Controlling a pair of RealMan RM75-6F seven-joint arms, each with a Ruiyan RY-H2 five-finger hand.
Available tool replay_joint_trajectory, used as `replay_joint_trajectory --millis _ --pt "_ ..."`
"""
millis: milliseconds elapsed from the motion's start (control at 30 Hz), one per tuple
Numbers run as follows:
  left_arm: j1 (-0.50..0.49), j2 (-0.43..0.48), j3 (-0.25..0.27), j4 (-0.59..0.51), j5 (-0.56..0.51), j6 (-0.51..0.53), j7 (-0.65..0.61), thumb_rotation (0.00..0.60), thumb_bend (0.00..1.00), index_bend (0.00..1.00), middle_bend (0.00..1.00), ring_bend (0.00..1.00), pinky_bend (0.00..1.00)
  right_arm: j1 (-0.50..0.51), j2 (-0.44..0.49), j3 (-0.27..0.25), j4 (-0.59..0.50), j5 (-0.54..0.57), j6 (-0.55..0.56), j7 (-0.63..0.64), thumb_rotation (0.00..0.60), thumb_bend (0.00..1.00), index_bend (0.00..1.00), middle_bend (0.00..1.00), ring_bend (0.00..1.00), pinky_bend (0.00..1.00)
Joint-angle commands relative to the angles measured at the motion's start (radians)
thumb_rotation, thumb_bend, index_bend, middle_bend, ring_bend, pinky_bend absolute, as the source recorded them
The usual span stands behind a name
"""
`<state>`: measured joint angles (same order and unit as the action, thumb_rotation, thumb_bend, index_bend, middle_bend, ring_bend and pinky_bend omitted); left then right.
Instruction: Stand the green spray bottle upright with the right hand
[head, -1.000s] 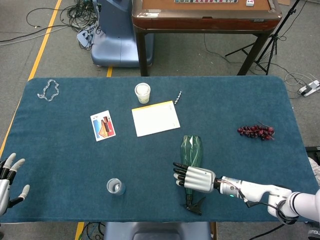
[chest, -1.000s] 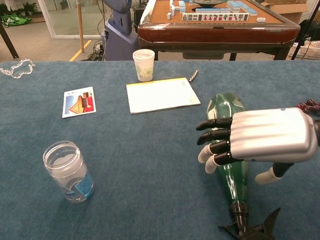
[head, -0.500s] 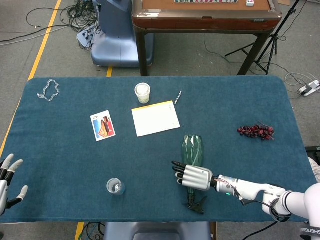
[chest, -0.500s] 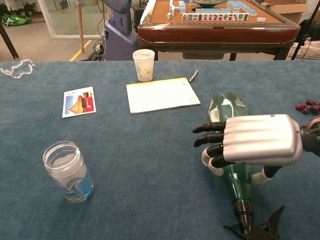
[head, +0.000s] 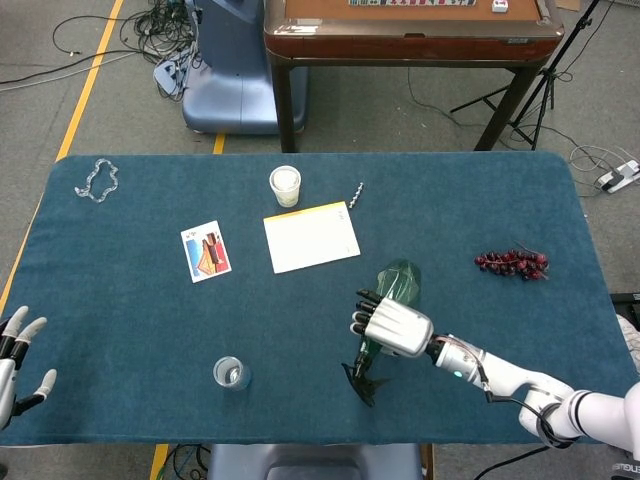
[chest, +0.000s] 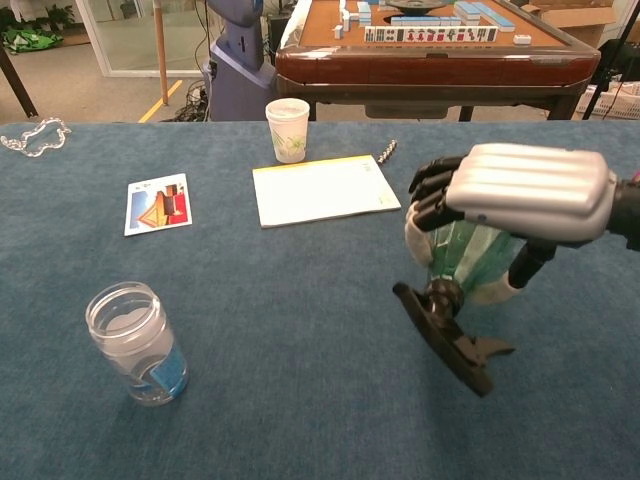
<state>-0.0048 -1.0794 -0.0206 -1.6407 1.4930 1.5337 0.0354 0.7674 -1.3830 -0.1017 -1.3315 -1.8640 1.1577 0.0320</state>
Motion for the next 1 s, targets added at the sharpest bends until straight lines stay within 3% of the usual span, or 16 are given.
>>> replay_joint_trajectory --millis 33,433,767,1000 --pt "-0.002 0.000 -0.001 0.000 0.003 -0.002 -0.001 0.600 0.36 0.14 0.00 0.00 0.00 -0.048 0.022 0.043 -0.055 0.084 0.056 0.088 0.600 0.29 0.68 0.49 0.29 0.20" --pt "-0.016 0.001 -0.002 -0.007 0.005 -0.017 0.010 0.600 0.36 0.14 0.00 0.00 0.00 -0.170 0.049 0.135 -0.146 0.280 0.182 0.467 0.600 0.30 0.68 0.49 0.29 0.20" --pt "-0.019 0.000 0.000 -0.012 0.004 -0.022 0.020 0.600 0.36 0.14 0.00 0.00 0.00 -0.225 0.035 0.207 -0.166 0.467 0.084 0.856 0.600 0.30 0.68 0.47 0.29 0.20" --pt "-0.021 0.006 -0.002 -0.021 0.003 -0.023 0.028 0.600 0.36 0.14 0.00 0.00 0.00 -0.232 -0.002 0.247 -0.142 0.516 0.024 0.938 0.600 0.30 0.68 0.46 0.29 0.20"
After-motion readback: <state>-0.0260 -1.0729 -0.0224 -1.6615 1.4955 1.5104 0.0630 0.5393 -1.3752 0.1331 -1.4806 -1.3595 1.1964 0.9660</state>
